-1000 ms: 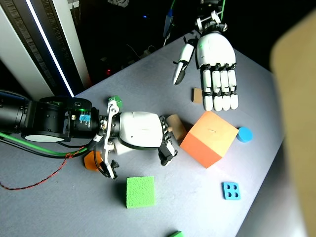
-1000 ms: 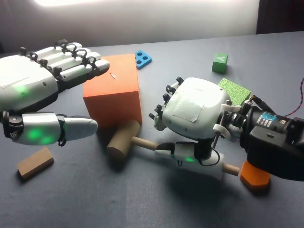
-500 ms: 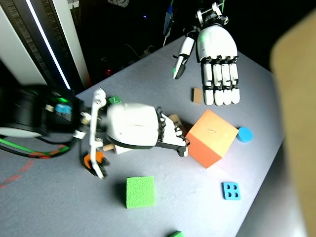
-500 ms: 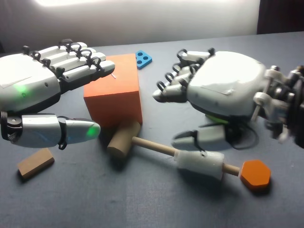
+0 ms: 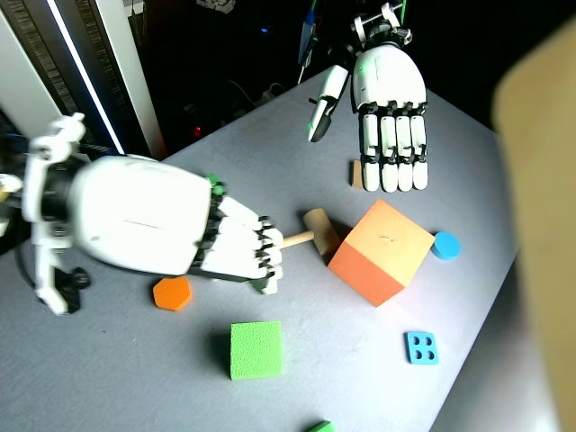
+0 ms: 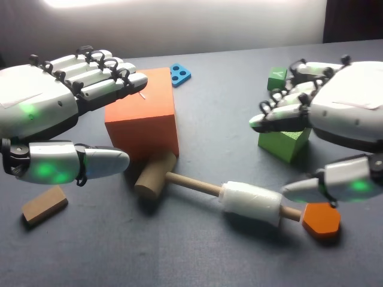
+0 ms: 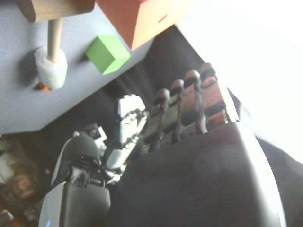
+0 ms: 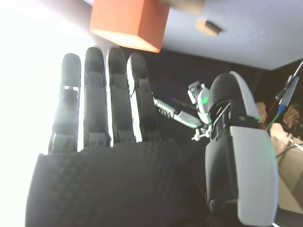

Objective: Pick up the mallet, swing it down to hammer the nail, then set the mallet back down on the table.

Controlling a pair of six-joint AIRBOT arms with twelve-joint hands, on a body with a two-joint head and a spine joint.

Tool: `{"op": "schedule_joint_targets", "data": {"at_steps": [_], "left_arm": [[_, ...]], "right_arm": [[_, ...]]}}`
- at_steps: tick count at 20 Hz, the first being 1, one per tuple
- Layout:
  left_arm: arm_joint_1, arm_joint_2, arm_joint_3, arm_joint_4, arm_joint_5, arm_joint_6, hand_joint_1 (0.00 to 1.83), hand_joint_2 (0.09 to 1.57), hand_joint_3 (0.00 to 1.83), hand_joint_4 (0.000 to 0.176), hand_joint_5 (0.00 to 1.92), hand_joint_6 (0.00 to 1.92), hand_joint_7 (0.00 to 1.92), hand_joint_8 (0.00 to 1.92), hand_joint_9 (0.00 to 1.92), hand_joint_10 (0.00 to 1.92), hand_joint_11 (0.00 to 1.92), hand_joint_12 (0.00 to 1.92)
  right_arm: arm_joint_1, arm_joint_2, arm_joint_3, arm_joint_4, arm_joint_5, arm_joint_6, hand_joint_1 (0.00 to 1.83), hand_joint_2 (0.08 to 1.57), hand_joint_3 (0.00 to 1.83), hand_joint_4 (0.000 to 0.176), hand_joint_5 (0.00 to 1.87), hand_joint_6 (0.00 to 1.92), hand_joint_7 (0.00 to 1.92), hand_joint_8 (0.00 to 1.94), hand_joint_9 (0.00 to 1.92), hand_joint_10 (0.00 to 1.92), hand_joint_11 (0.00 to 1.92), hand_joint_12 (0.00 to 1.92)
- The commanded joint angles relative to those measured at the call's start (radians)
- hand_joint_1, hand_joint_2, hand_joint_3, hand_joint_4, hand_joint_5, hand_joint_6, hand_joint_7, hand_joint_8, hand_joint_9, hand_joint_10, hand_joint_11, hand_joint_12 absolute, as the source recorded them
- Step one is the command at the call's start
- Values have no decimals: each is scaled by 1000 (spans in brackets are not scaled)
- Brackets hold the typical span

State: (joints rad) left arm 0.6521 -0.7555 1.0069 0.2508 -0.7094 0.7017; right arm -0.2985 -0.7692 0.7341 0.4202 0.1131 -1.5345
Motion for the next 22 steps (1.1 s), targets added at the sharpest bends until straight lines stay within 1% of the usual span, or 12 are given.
{"op": "schedule_joint_targets", "data": {"at_steps": [1,6,7,9,10,11,12,13,18,19,20,22], "left_arm": [[-12,9,-4,-26,-106,-2,0,1264,0,0,25,10,32,12,22,9,0,0],[-27,9,-14,-11,-78,-2,0,1254,0,0,238,35,324,34,299,42,147,95],[-31,9,-18,-9,-69,-2,0,1271,0,0,245,146,293,206,289,193,29,486],[-33,9,-30,-7,-49,-1,0,1245,3,0,21,1049,12,1256,25,1231,0,996],[-35,9,-33,-7,-47,0,0,1266,4,0,3,1521,2,1622,4,1775,0,1673],[-44,9,-39,-7,-40,11,33,1263,0,0,0,1742,0,1805,0,1892,0,1871],[-54,8,-44,-7,-35,20,6,1266,1,0,0,1885,0,1898,0,1915,0,1911],[-66,8,-50,-7,-24,27,16,1266,0,0,0,1914,0,1916,0,1920,0,1919],[-117,-7,-78,-7,10,39,0,1269,2,0,0,1921,0,1910,0,1921,0,1921],[-120,-7,-83,-7,11,40,0,1291,9,0,0,1921,0,1919,0,1921,5,1921],[-124,-7,-89,-7,16,40,0,1308,8,0,499,1921,569,1921,475,1921,382,1921],[-127,-7,-93,-7,20,37,0,1308,1,0,1290,1921,1310,1921,1325,1921,1317,1921]], "right_arm": [[2,16,-6,-1,103,-1,443,1069,0,0,387,1,395,0,368,1,0,924],[2,20,-7,-1,110,-24,458,1091,0,0,573,26,667,30,609,40,131,1011],[3,20,-8,-1,112,-24,483,1084,0,0,632,46,729,51,657,57,165,1028],[7,18,-10,-1,115,-24,556,1058,0,0,728,98,823,145,749,261,296,1215],[7,17,-10,-1,116,-24,581,1058,0,0,592,425,579,744,571,884,337,1499],[7,15,-12,-1,119,-24,595,1064,0,0,374,983,382,1238,407,1343,287,1718],[7,14,-12,-1,119,-24,593,1087,3,0,241,1461,256,1663,299,1779,268,1880],[6,14,-13,-1,119,-25,594,1089,1,0,159,1793,205,1885,302,1893,302,1913],[2,10,-14,-1,137,-40,687,1020,0,0,218,1920,257,1941,469,1921,619,1921],[-1,11,-15,-1,143,-46,666,1022,0,0,394,1921,424,1941,597,1921,786,1921],[-4,11,-18,-1,150,-58,534,1067,4,0,830,1921,945,1941,979,1921,1115,1921],[-6,11,-21,-1,160,-64,423,1061,0,0,1384,1921,1528,1941,1574,1921,1647,1921]]}}
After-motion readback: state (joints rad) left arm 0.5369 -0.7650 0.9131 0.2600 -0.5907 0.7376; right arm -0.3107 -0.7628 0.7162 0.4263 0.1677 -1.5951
